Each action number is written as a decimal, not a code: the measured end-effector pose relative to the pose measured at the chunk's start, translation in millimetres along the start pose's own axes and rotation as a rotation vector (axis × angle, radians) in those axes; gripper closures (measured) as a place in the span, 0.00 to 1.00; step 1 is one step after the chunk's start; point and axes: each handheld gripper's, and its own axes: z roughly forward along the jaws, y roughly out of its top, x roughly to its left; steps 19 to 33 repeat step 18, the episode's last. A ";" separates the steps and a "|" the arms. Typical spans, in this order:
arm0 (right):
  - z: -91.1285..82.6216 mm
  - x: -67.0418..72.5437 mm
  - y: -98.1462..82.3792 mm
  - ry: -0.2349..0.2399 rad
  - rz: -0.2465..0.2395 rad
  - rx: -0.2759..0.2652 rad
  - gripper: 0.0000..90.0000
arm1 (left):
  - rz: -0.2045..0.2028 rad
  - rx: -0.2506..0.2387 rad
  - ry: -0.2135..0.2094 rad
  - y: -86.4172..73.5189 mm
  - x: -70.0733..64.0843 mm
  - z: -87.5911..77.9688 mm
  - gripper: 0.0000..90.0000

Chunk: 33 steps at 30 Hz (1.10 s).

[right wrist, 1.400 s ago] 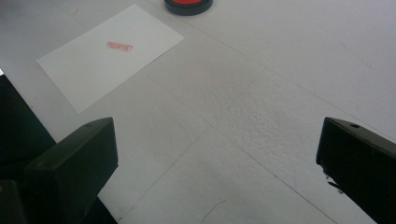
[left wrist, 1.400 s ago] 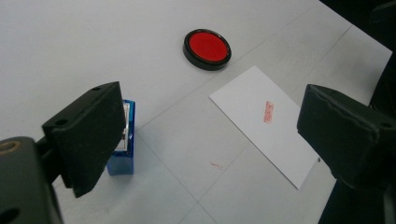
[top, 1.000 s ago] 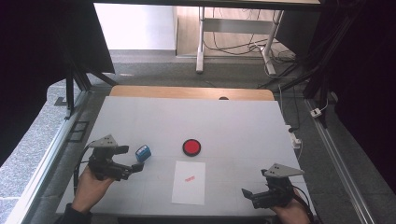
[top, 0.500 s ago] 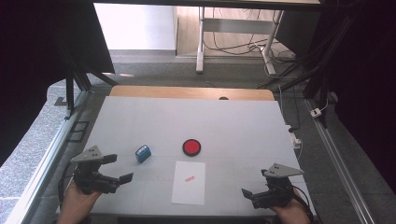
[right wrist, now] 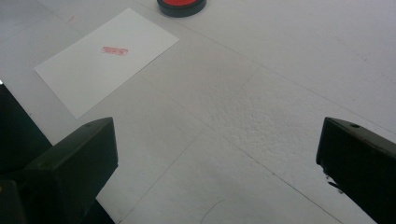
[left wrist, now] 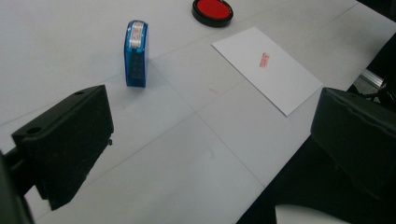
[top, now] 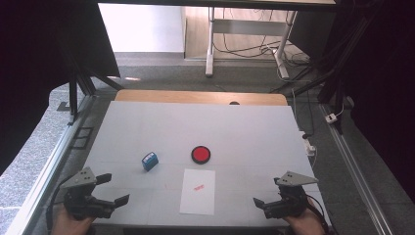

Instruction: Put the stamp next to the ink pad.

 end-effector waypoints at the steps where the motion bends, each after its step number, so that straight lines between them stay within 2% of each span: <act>1: 0.1 -0.1 0.1 -0.001 0.001 0.000 0.00 | -0.002 0.006 0.004 -1.3 0.0 -0.2 0.00; 7: 0.5 0.9 0.4 -0.006 0.000 0.003 0.00 | -0.005 0.050 0.044 -9.0 0.4 -0.9 0.00; 10: 0.6 1.4 0.6 -0.009 -0.003 0.006 0.00 | -0.009 0.087 0.056 -12.8 0.8 0.5 0.00; 15: 1.0 1.9 0.8 -0.011 -0.008 0.011 0.00 | -0.016 0.083 0.063 -13.4 1.1 0.2 0.00; 18: 1.8 2.3 0.7 -0.011 -0.014 0.016 0.00 | -0.023 0.075 0.053 -13.2 2.1 -0.2 0.00; 33: 1.8 2.3 0.7 -0.011 -0.014 0.016 0.00 | -0.023 0.075 0.053 -13.2 2.1 -0.2 0.00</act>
